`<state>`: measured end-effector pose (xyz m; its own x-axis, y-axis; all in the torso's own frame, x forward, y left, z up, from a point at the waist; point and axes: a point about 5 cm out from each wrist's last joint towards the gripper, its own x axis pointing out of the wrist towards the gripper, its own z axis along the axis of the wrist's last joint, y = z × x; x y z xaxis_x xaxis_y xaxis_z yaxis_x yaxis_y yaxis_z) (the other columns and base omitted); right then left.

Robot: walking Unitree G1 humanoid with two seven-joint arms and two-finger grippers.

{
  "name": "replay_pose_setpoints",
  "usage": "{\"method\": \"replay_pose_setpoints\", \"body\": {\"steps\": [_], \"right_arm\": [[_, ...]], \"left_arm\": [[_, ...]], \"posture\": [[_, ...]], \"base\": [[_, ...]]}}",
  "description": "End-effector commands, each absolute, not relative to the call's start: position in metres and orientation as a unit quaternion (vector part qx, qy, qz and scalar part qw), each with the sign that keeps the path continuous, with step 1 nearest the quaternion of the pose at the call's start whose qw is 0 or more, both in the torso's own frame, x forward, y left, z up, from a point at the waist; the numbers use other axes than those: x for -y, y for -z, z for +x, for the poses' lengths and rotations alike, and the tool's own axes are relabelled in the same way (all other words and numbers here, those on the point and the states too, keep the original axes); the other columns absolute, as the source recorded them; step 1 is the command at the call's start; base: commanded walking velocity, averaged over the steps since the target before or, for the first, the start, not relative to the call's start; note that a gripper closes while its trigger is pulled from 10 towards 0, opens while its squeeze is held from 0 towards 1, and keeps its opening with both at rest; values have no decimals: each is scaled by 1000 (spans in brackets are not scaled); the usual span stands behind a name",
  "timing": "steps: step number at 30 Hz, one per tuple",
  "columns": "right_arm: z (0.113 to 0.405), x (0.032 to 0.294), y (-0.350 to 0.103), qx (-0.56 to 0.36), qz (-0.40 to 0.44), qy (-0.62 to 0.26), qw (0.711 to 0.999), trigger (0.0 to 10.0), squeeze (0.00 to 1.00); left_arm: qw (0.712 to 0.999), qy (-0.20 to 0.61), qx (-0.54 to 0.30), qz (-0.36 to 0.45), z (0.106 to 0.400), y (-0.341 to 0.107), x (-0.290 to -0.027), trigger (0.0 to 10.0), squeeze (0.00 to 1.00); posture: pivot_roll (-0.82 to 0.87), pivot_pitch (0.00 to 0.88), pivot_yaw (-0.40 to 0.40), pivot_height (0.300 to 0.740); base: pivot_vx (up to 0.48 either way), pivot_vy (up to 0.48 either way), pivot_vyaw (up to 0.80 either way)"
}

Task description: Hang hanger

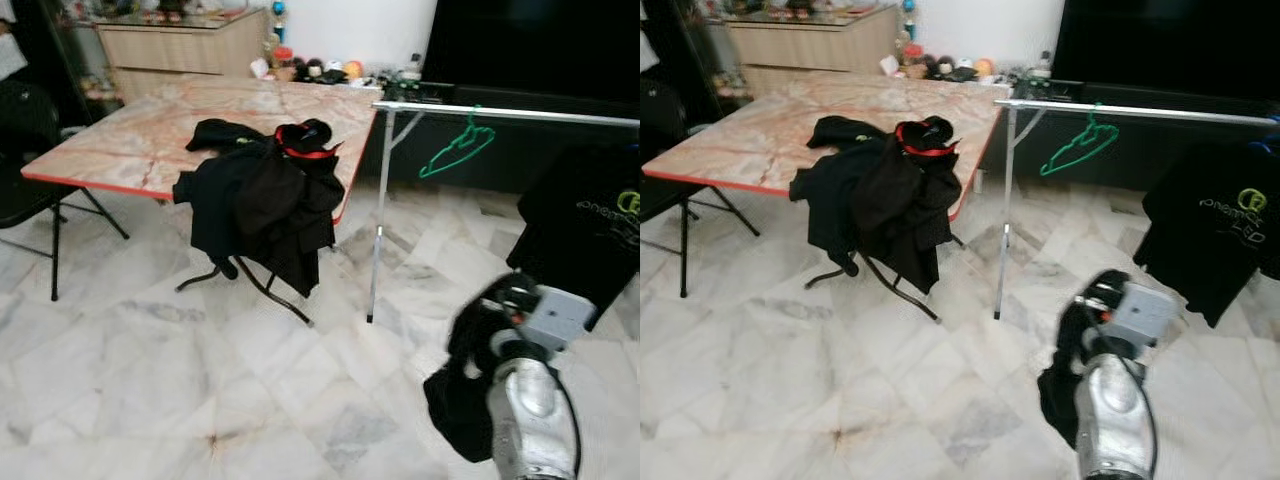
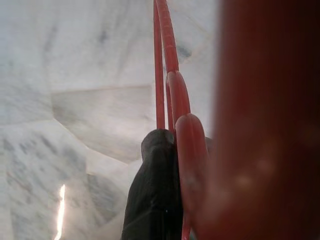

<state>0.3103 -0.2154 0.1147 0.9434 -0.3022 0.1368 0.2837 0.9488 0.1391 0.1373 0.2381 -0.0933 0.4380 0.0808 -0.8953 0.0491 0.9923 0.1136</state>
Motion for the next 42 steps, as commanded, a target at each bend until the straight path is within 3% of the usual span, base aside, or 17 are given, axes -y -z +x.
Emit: {"method": "replay_pose_setpoints", "body": {"steps": [1, 25, 42], "right_arm": [[310, 220, -125, 99, 54, 154, 982, 10000, 0], [316, 217, -131, 105, 54, 150, 982, 10000, 0], [320, 213, -138, 113, 46, 142, 982, 10000, 0]], "left_arm": [[836, -14, -545, 59, 127, 97, -239, 10000, 0], [832, -26, -550, 66, 120, 98, -244, 10000, 0], [844, -49, -532, 55, 129, 94, -248, 10000, 0]], "posture": [[-11, 87, 25, 740], [4, 104, 21, 740], [-6, 140, 18, 740]], "base": [[0, 480, 0], [0, 473, 0], [78, 0, 0]]}}
